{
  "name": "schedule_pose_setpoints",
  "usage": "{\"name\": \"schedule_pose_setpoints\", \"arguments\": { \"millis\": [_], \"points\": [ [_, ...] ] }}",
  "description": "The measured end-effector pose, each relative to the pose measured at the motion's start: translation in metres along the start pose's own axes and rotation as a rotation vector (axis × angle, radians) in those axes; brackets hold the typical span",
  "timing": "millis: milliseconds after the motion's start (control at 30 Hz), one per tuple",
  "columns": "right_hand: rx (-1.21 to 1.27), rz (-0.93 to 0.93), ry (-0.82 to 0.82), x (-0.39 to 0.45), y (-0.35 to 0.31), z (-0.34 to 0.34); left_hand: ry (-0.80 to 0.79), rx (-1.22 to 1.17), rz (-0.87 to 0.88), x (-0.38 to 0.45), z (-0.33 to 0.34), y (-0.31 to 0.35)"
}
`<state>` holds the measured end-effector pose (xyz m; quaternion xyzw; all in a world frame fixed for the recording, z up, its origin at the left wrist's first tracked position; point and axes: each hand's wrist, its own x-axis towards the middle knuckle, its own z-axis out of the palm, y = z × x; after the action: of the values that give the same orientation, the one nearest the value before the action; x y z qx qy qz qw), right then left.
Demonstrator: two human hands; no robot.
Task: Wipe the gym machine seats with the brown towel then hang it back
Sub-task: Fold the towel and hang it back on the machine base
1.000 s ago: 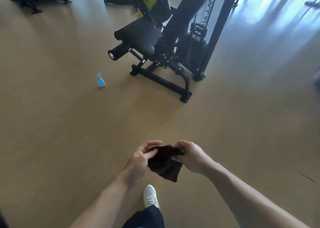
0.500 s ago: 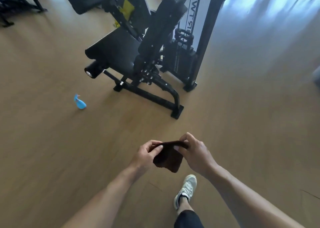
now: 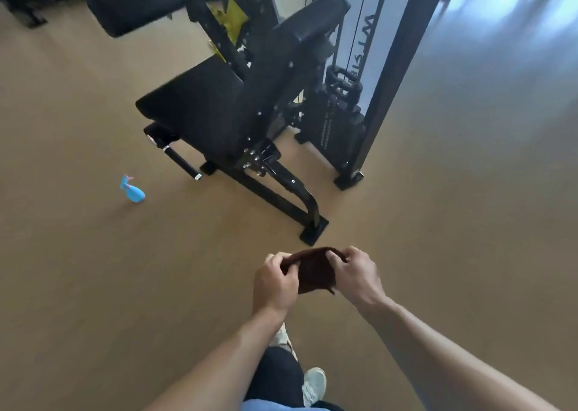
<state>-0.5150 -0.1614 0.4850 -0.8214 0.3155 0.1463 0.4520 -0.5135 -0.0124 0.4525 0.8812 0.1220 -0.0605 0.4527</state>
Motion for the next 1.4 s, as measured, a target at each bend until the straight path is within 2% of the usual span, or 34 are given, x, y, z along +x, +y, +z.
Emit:
{"name": "schedule_pose_setpoints", "arguments": {
  "millis": [100,167,233,333,367,400,500,533,567,633,700,767,967,1133,1233,1333,1400],
  "points": [
    [0.501,0.352,-0.207,0.039,-0.029,0.006,-0.036,-0.127,-0.094,0.034,0.021,0.025],
    [0.58,0.392,-0.343,0.068,-0.047,0.006,-0.049,-0.159,-0.123,0.057,0.034,0.037],
    [0.491,0.343,-0.4,0.097,-0.062,0.003,-0.178,-0.158,-0.121,0.084,0.044,0.041],
    [0.372,0.316,-0.273,0.148,-0.075,-0.009,-0.548,-0.337,-0.117,0.128,0.055,0.037],
    [0.341,0.301,-0.244,0.163,-0.08,-0.013,-0.609,-0.363,-0.134,0.141,0.057,0.035],
    [0.288,0.27,-0.235,0.177,-0.086,-0.018,-0.597,-0.361,-0.157,0.154,0.059,0.035],
    [-0.096,0.044,-0.285,0.214,-0.116,-0.033,-0.274,-0.249,-0.269,0.198,0.059,0.041],
    [-0.262,-0.055,-0.337,0.224,-0.128,-0.039,-0.233,-0.212,-0.286,0.212,0.057,0.044],
    [-0.411,-0.157,-0.405,0.233,-0.14,-0.045,-0.264,-0.187,-0.282,0.225,0.055,0.048],
    [-0.589,-0.307,-0.565,0.253,-0.162,-0.059,-0.451,-0.118,-0.224,0.25,0.053,0.066],
    [-0.597,-0.376,-0.73,0.276,-0.185,-0.074,-0.678,-0.01,-0.128,0.269,0.059,0.081],
    [-0.519,-0.375,-0.834,0.303,-0.204,-0.089,-0.793,-0.035,-0.169,0.283,0.07,0.087],
    [-0.197,-0.32,-0.821,0.395,-0.208,-0.104,-0.61,-0.576,-0.539,0.285,0.105,0.078],
    [-0.44,-0.404,-0.692,0.477,-0.174,-0.076,-0.582,-0.539,-0.785,0.28,0.152,0.063],
    [-0.48,-0.335,-0.645,0.528,-0.139,-0.058,-0.422,-0.587,-0.958,0.291,0.185,0.048],
    [-0.432,-0.168,-0.647,0.577,-0.101,-0.029,-0.256,-0.583,-1.018,0.317,0.216,0.017],
    [-0.482,-0.176,-0.592,0.607,-0.075,-0.004,-0.182,-0.587,-1.033,0.342,0.237,-0.009]
  ]
}}
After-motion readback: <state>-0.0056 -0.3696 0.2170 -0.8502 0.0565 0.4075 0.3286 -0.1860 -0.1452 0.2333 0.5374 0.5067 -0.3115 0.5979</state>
